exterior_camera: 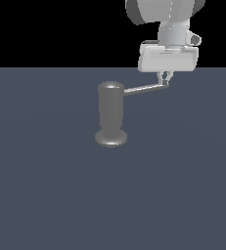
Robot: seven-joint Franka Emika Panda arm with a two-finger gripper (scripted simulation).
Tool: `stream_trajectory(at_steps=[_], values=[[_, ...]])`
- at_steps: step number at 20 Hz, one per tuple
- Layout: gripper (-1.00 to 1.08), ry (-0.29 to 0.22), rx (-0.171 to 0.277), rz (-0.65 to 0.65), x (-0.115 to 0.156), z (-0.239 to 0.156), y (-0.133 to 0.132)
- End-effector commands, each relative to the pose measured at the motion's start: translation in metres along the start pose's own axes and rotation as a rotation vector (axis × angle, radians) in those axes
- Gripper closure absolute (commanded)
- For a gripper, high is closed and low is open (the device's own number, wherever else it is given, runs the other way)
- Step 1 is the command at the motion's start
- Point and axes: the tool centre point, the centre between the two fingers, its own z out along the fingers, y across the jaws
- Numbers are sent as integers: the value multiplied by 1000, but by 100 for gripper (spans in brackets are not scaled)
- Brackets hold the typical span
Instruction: Turn on the faucet by rotating a designated handle.
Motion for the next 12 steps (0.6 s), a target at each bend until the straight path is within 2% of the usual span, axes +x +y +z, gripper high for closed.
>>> stream_trajectory(at_steps=[1, 12], values=[[108, 2, 2, -11, 12, 3, -8], [108, -2, 2, -6, 40, 6, -10]])
